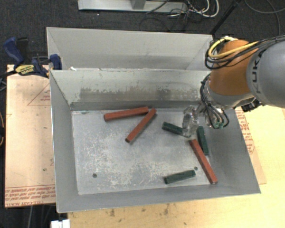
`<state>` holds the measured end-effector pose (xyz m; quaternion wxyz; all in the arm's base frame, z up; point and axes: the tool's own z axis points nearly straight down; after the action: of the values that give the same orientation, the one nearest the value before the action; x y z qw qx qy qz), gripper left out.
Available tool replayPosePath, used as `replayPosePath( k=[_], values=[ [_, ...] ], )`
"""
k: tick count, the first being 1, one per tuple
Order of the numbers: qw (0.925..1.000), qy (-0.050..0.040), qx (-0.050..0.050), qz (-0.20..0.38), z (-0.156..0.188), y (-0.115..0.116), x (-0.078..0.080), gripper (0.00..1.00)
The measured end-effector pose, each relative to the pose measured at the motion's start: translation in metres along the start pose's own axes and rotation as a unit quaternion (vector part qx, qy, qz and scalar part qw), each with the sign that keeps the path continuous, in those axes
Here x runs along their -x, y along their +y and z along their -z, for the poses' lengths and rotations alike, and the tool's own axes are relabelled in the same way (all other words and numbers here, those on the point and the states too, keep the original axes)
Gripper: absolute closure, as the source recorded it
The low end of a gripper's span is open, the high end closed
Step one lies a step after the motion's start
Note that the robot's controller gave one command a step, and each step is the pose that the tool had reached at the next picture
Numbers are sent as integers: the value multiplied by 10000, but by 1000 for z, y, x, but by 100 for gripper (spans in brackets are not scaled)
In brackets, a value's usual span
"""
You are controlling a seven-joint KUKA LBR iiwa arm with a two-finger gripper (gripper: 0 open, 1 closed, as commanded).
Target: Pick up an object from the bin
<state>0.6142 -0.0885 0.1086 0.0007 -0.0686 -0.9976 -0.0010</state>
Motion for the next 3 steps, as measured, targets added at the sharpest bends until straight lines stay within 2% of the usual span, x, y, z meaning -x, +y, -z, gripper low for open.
replayPosePath(
  k=[1,2,3],
  values=[
    [10000,1,-4,-75,72,-5,-13,100],
    [9960,1,1,-895,30,42,5,0],
    [9959,-14,-2,-900,33,41,6,0]
  ],
)
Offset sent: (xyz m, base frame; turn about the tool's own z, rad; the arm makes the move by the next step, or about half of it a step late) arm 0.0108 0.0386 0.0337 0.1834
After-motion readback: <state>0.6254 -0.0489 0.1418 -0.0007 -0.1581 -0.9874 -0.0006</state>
